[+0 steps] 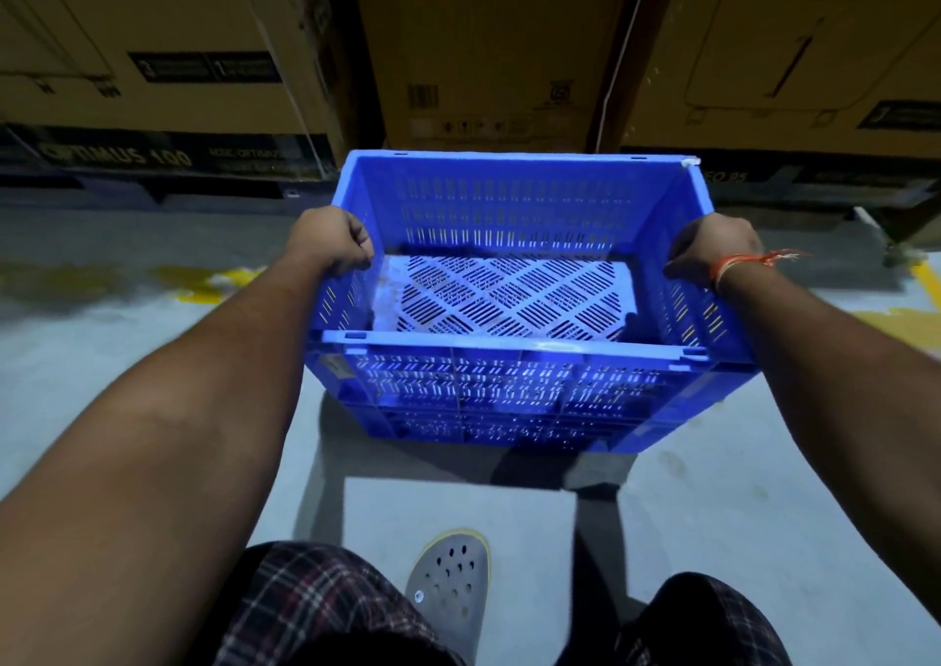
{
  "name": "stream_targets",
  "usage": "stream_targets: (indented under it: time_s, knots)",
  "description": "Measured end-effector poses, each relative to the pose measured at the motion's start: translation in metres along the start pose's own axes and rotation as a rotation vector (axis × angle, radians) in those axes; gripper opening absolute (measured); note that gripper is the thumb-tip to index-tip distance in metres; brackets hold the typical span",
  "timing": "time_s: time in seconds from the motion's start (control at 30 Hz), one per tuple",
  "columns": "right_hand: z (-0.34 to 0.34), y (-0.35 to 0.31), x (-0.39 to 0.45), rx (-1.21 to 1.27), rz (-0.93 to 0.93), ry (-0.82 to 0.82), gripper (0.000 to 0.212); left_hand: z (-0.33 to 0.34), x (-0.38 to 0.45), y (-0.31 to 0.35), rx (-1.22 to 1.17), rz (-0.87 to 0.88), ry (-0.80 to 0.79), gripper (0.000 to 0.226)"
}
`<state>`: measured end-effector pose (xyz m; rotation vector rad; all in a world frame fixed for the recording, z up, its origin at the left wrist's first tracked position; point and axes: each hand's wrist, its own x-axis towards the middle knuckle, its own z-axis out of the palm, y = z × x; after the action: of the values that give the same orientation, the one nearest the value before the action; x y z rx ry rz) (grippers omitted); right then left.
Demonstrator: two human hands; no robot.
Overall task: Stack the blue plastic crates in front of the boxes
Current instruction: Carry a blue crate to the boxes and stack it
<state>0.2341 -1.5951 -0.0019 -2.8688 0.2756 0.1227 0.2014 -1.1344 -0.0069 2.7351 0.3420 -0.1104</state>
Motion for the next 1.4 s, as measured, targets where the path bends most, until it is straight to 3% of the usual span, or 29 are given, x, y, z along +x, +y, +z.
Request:
stream_targets:
  time_s: [1.03, 1.4]
  knots:
    - [-0.004, -0.003, 0.001, -0.077, -0.007, -0.024, 0.020, 0.005, -0.003, -0.001, -0.011, -0.031, 0.029, 0.007]
    - [-0.004, 0.000, 0.004, 0.012, -0.039, -0.042, 0.018, 0.008, 0.002, -0.006, -0.049, 0.003, 0.068, 0.009]
